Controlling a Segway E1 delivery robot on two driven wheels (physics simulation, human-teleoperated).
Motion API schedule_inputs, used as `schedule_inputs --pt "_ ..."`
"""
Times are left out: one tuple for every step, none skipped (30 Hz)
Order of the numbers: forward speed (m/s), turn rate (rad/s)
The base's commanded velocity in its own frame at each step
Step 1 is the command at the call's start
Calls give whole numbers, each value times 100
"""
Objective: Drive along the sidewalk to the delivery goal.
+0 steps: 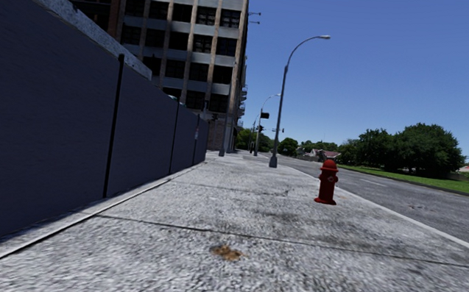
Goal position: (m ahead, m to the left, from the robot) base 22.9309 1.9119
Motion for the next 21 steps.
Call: schedule_inputs --pt "200 0" --pt "200 0" --pt "200 0" --pt "200 0" --pt "200 0" --pt "200 0" --pt "200 0" --pt "200 0" --pt "200 0" --pt "200 0" --pt "200 0" --pt "200 0" --pt "200 0" --pt "200 0" --pt "200 0" --pt "200 0" --pt "200 0" --pt "200 0" --pt "200 0" --pt "200 0" --pt "200 0"
